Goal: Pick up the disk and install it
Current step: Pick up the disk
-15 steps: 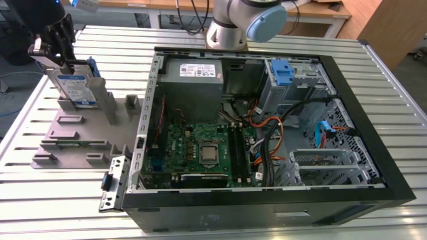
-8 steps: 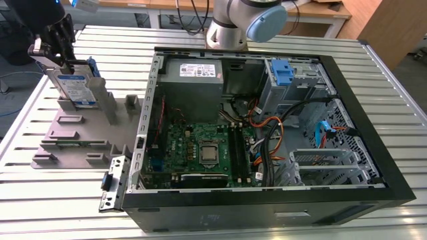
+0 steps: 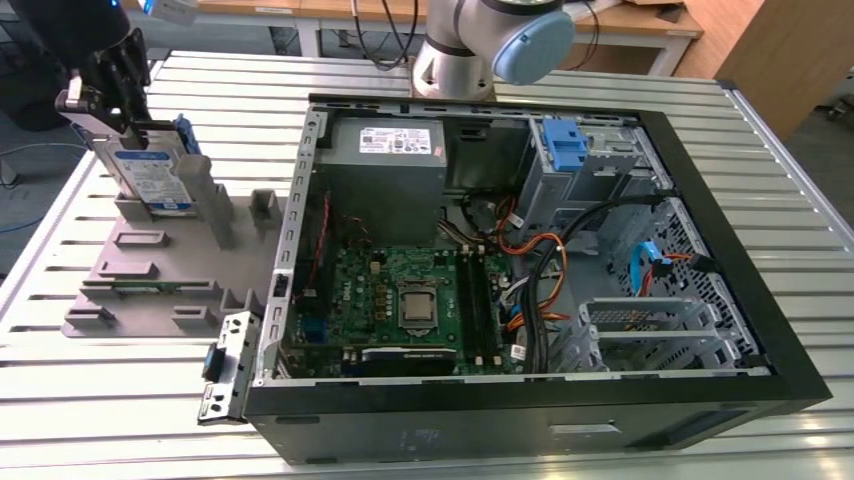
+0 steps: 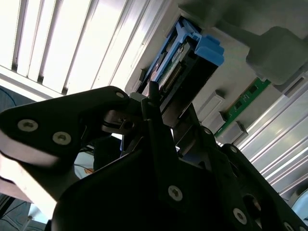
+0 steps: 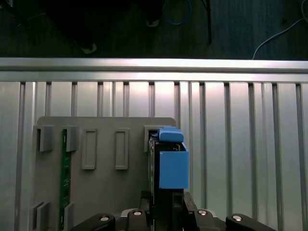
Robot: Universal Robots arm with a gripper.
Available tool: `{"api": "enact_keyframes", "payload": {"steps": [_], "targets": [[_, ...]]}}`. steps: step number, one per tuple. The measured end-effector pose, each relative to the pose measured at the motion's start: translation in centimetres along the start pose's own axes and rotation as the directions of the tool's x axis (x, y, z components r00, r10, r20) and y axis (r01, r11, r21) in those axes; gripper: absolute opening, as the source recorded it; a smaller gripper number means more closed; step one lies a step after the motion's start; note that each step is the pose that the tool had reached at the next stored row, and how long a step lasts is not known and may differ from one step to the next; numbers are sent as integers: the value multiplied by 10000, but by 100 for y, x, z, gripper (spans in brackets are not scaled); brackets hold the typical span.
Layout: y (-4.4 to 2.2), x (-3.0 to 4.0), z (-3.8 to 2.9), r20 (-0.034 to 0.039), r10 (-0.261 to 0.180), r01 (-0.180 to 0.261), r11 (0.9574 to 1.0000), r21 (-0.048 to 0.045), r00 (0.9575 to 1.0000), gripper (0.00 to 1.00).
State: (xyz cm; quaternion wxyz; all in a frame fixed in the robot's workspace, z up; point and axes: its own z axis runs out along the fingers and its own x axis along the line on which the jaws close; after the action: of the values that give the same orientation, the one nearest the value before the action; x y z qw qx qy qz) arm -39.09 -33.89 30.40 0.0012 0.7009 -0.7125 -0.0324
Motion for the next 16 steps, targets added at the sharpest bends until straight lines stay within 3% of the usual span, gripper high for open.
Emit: {"api": "enact_keyframes", "payload": {"steps": [16], "targets": [[1, -2, -17, -3, 2, -2, 10000, -1, 10000, 35]]}}
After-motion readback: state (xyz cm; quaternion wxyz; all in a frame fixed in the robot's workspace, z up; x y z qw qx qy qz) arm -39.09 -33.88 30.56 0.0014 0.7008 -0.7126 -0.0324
